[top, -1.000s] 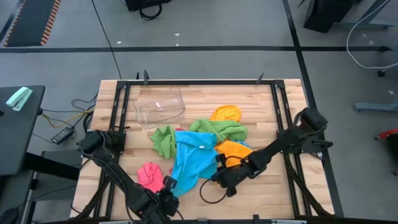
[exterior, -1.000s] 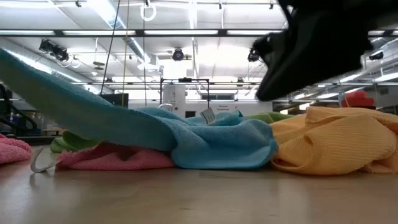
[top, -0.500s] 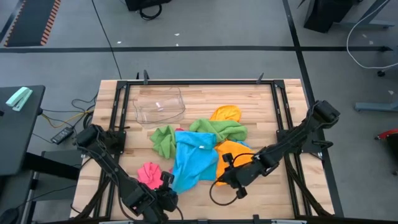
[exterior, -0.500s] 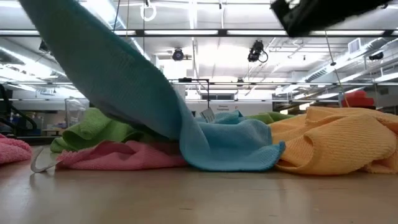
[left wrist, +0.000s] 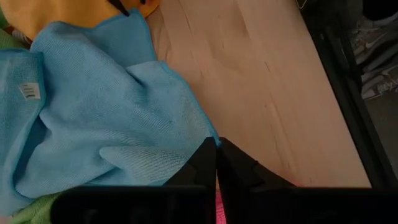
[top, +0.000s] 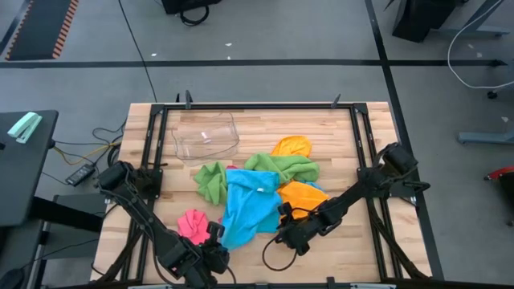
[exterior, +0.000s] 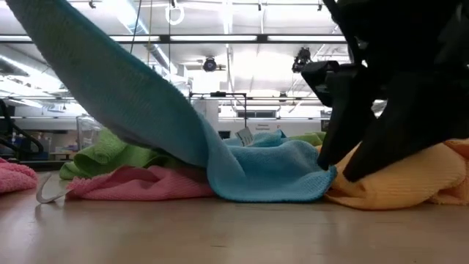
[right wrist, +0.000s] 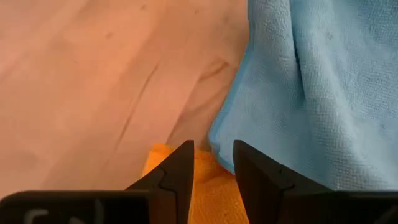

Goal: Fold microfiber towels
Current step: Fold the left blue microfiber towel

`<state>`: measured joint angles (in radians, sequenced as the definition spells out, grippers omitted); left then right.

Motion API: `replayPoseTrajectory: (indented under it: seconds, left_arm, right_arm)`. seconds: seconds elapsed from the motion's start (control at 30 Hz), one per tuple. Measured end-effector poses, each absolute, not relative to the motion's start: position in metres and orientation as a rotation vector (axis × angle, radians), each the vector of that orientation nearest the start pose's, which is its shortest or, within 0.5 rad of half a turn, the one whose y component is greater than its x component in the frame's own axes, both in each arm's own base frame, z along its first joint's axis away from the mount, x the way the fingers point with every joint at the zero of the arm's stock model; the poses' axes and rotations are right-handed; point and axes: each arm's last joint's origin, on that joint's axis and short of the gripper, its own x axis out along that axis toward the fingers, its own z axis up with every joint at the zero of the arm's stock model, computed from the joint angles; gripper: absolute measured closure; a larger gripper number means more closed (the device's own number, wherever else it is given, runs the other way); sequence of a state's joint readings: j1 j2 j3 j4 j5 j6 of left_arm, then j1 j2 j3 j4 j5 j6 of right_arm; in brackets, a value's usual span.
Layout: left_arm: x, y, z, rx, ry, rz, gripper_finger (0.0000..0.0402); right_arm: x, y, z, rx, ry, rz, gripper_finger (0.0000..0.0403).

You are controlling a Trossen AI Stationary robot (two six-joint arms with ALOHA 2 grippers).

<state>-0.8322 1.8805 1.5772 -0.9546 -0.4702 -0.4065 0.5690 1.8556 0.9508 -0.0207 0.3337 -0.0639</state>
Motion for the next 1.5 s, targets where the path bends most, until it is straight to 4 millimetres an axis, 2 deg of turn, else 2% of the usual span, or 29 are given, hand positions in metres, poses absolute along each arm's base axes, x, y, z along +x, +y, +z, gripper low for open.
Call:
replayPoseTrajectory:
  seconds: [0.13,0.23,0.37,0.6,0.87,1.07,1.23,1.4,1.5]
  left_arm:
    - [0.266,-0.273,0.25,0.4,1.027,-0.102,0.0393]
    - [0.266,-0.273,0.25,0.396,1.027,-0.101,0.0379]
    - [0.266,-0.273,0.25,0.392,1.028,-0.098,0.0372]
    - [0.266,-0.273,0.25,0.393,1.029,-0.097,0.0395]
    - [0.266,-0.273,0.25,0.39,1.028,-0.096,0.0374]
    - [0.265,-0.273,0.25,0.433,1.029,-0.12,0.0394]
    - [0.265,-0.271,0.254,0.473,1.012,-0.129,0.0386]
    - [0.261,-0.261,0.285,0.469,0.9,-0.09,0.0387]
    - [0.259,-0.25,0.303,0.474,0.843,-0.066,0.0395]
  right_arm:
    - [0.301,0.179,0.122,-0.543,0.828,0.23,0.0282]
    - [0.301,0.18,0.121,-0.578,0.827,0.246,0.0284]
    - [0.301,0.18,0.117,-0.584,0.834,0.253,0.0302]
    - [0.303,0.18,0.11,-0.556,0.85,0.267,0.0356]
    - [0.302,0.18,0.118,-0.527,0.847,0.257,0.0363]
    - [0.302,0.18,0.153,-0.478,0.841,0.241,0.0363]
    - [0.288,0.176,0.201,-0.407,0.789,0.232,0.0363]
    - [0.259,0.171,0.262,-0.314,0.649,0.26,0.0363]
    - [0.239,0.166,0.29,-0.276,0.568,0.296,0.0363]
